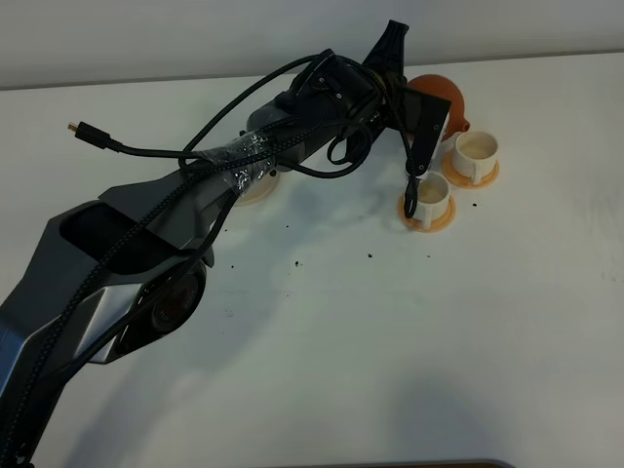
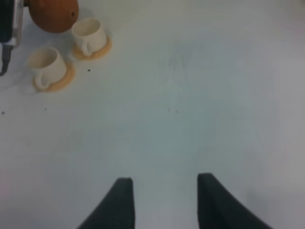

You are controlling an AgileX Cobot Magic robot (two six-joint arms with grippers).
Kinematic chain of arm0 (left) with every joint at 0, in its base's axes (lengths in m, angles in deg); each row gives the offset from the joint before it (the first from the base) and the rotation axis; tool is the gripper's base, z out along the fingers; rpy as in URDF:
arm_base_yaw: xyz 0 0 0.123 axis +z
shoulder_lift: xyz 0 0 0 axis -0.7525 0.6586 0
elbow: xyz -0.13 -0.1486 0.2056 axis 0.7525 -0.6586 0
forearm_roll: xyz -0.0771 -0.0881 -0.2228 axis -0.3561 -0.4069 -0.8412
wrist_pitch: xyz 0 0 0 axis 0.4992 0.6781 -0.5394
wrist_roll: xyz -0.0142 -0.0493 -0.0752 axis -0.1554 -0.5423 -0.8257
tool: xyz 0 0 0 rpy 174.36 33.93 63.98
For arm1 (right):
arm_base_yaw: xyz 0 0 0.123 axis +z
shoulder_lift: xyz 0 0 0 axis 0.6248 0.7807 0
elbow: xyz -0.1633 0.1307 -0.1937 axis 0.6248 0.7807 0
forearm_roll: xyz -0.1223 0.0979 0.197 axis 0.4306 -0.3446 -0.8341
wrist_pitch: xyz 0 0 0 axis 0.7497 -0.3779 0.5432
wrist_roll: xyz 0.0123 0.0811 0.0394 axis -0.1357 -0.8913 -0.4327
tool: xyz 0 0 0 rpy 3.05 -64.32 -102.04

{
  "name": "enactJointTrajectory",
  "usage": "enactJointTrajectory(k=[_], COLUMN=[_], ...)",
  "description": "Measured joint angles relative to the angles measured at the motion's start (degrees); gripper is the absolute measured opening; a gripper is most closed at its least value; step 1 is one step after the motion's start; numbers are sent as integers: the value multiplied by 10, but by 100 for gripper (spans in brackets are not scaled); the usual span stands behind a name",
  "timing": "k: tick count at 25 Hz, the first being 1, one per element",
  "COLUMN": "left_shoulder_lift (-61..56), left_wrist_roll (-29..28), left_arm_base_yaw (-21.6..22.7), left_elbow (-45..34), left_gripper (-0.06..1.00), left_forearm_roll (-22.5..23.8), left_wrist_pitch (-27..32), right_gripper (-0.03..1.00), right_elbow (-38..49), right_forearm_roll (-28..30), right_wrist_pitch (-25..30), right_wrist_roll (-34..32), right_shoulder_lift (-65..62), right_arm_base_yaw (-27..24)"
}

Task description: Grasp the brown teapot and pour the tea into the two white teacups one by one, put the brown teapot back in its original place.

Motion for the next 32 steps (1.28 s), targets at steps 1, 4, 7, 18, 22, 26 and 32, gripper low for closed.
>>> enactJointTrajectory(k=[1, 4, 7, 18, 22, 26, 32], left_shoulder_lift=[0, 0, 0, 0, 0, 0, 0], left_wrist_roll=[0, 0, 0, 7, 19, 45, 70], left_arm_base_yaw=[0, 0, -1, -13, -13, -13, -14], left_elbow=[0, 0, 0, 0, 0, 0, 0], left_gripper=[11, 11, 11, 11, 11, 11, 11], left_forearm_roll=[10, 45, 72, 86, 90, 91, 91], left_wrist_pitch=[-2, -4, -15, -44, -53, -67, -79], right_gripper=[31, 31, 31, 31, 31, 31, 31], right_elbow=[0, 0, 0, 0, 0, 0, 0], right_forearm_roll=[0, 0, 0, 0, 0, 0, 0], right_wrist_pitch=[0, 0, 0, 0, 0, 0, 0], right_wrist_roll=[0, 0, 0, 0, 0, 0, 0], right_shoulder_lift=[0, 0, 0, 0, 0, 0, 0], right_arm_base_yaw=[0, 0, 0, 0, 0, 0, 0])
